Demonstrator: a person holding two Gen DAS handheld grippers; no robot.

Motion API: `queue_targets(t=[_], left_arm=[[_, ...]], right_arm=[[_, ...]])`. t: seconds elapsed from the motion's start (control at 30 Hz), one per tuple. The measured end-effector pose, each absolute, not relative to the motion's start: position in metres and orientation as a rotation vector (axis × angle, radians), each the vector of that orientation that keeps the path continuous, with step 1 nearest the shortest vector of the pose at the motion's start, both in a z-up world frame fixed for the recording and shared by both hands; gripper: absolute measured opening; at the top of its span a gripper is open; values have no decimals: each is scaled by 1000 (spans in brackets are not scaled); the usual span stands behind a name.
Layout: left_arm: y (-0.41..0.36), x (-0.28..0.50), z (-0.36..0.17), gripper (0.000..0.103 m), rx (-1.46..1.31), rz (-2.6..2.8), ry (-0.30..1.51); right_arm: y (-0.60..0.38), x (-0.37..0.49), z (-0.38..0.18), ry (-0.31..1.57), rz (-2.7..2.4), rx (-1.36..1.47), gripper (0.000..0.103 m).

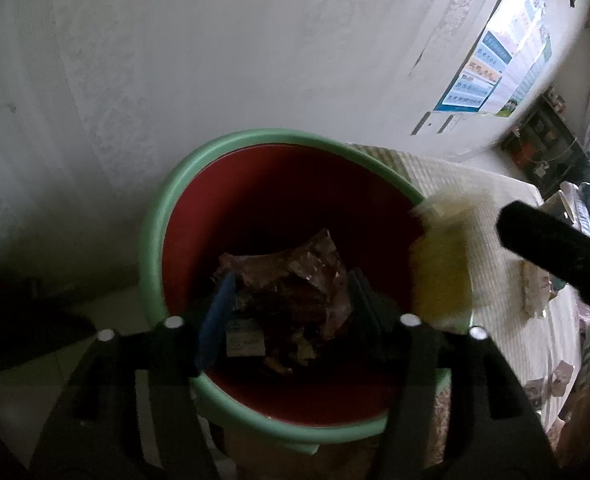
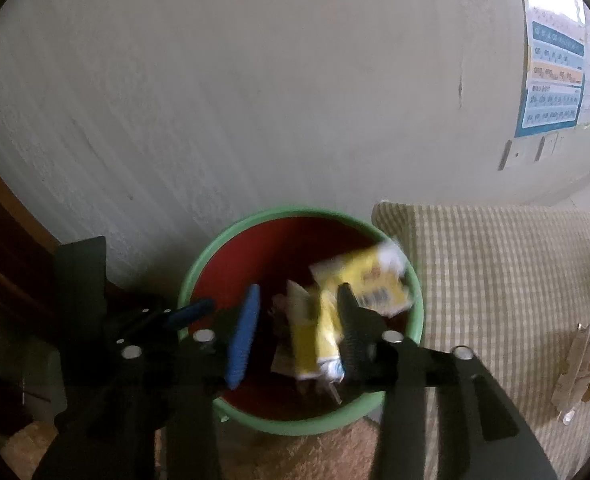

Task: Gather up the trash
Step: 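Open both grippers over the bucket to drop the box and wrapper, then grasp the silver crumpled wrapper with the left gripper while the right grasps the pink-white paper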

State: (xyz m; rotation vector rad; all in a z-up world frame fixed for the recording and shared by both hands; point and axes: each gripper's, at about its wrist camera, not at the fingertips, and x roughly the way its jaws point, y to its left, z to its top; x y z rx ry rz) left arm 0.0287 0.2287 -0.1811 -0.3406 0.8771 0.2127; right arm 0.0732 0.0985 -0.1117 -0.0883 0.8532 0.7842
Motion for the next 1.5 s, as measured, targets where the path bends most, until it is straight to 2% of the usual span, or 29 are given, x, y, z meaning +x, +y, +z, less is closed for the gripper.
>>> queue_targets(t=[0.03, 0.27, 0.33, 0.4, 0.73, 0.93, 1.03, 1.1, 1.5], left_arm=[[229, 28, -180, 68, -340, 222, 869], [220, 25, -172, 68, -319, 206, 863], [214, 24, -169, 68, -305, 195, 861], [206, 24, -166, 68, -295, 178, 862], [110, 23, -149, 68, -192, -62, 879], [36, 13, -154, 68, -119, -247, 941], [7, 9, -155, 68, -66, -311, 958], [-13, 8, -159, 68, -33, -353, 972], [-87, 10, -210, 68, 172, -422, 1133]], right_arm=[[97, 73, -111, 848, 787, -86, 47], [68, 65, -111, 860, 760, -24, 47], [50, 58, -113, 872, 736, -10, 53], [25, 50, -116, 887, 688, 14, 54], [-178, 19, -123, 873, 164, 136, 56], [-273, 1, -170, 947, -70, 298, 59], [-288, -1, -192, 990, -85, 376, 59], [-291, 0, -204, 1016, -77, 402, 63], [-306, -6, -204, 968, -29, 466, 60]])
